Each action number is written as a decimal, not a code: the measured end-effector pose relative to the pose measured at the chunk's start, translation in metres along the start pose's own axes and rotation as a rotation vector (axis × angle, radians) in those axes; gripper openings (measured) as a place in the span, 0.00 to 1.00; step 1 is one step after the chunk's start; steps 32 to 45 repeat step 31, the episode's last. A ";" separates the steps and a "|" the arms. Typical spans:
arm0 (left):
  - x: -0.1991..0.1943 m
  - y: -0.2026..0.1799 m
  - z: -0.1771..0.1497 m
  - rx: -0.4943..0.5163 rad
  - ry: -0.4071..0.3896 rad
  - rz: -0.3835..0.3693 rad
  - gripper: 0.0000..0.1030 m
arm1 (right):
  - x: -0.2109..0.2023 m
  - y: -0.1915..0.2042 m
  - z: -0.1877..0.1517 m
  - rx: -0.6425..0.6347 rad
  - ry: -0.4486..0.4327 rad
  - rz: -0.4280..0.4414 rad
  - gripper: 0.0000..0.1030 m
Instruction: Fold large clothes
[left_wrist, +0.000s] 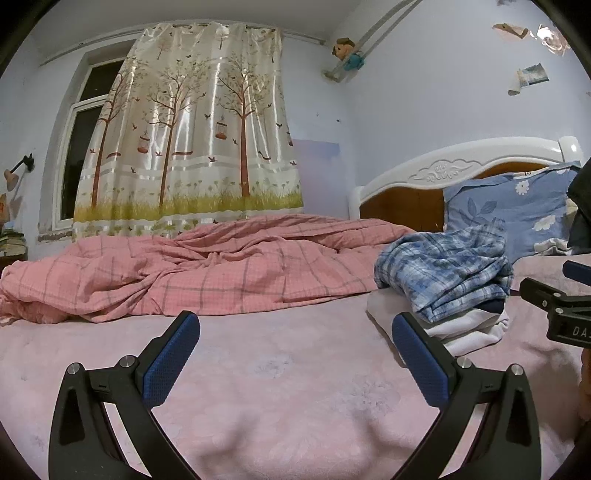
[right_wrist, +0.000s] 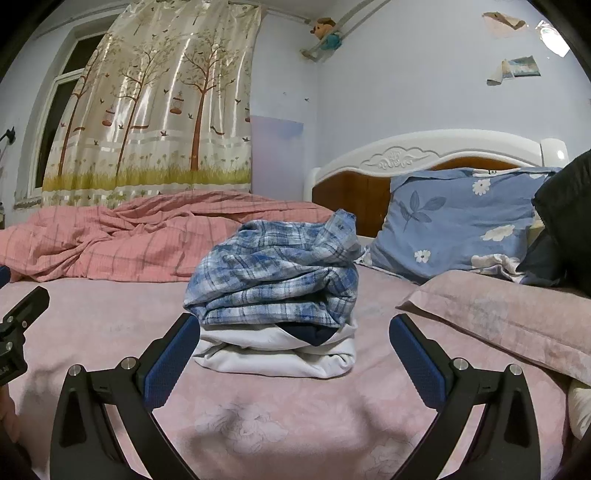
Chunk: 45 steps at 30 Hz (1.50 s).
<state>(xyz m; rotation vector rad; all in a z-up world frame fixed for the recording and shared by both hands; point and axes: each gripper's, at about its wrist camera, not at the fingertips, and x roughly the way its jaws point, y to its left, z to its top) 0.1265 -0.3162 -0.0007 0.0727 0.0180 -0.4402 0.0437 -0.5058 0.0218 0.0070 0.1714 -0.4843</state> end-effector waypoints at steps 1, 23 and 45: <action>0.000 0.000 0.000 0.000 0.001 0.000 1.00 | 0.002 -0.001 0.000 0.001 0.002 0.002 1.00; 0.000 -0.004 0.001 0.021 0.000 -0.002 1.00 | 0.006 -0.001 -0.001 0.000 0.016 -0.001 1.00; -0.002 -0.006 0.002 0.020 -0.021 0.011 1.00 | 0.010 0.002 -0.004 0.008 0.038 0.006 1.00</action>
